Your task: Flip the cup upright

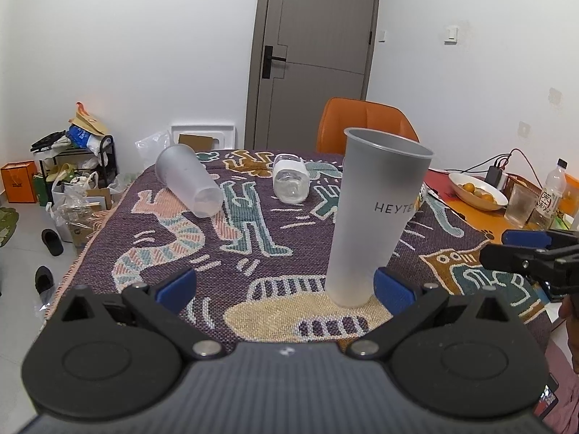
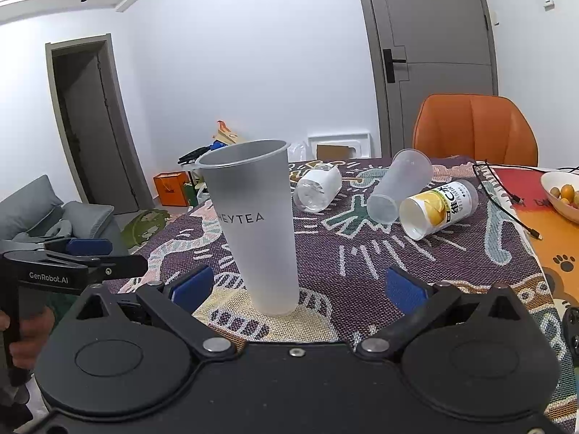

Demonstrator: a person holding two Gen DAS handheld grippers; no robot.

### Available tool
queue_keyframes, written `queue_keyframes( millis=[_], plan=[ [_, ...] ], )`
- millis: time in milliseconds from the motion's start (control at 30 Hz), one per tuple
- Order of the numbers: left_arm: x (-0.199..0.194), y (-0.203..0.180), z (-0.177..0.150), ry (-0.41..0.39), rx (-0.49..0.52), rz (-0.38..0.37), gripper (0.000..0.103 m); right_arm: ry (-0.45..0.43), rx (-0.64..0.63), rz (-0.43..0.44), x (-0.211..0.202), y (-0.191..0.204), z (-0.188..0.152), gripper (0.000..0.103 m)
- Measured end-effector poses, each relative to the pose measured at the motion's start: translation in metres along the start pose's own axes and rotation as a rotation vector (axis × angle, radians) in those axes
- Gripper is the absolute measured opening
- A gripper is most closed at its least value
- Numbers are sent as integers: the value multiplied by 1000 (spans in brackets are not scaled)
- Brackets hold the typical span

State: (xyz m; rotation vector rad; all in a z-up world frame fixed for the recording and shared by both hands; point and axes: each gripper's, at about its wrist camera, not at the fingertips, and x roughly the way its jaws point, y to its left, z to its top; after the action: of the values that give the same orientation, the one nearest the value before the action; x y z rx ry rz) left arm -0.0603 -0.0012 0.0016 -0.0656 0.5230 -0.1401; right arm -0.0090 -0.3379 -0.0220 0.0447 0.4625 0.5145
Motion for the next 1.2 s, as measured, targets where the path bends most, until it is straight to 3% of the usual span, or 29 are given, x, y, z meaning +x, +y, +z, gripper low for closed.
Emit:
queue_keyframes(
  millis=[1200],
  plan=[
    [-3,-2,0,3,13,8,103,13,4,-2,5,1,-3,103]
  ],
)
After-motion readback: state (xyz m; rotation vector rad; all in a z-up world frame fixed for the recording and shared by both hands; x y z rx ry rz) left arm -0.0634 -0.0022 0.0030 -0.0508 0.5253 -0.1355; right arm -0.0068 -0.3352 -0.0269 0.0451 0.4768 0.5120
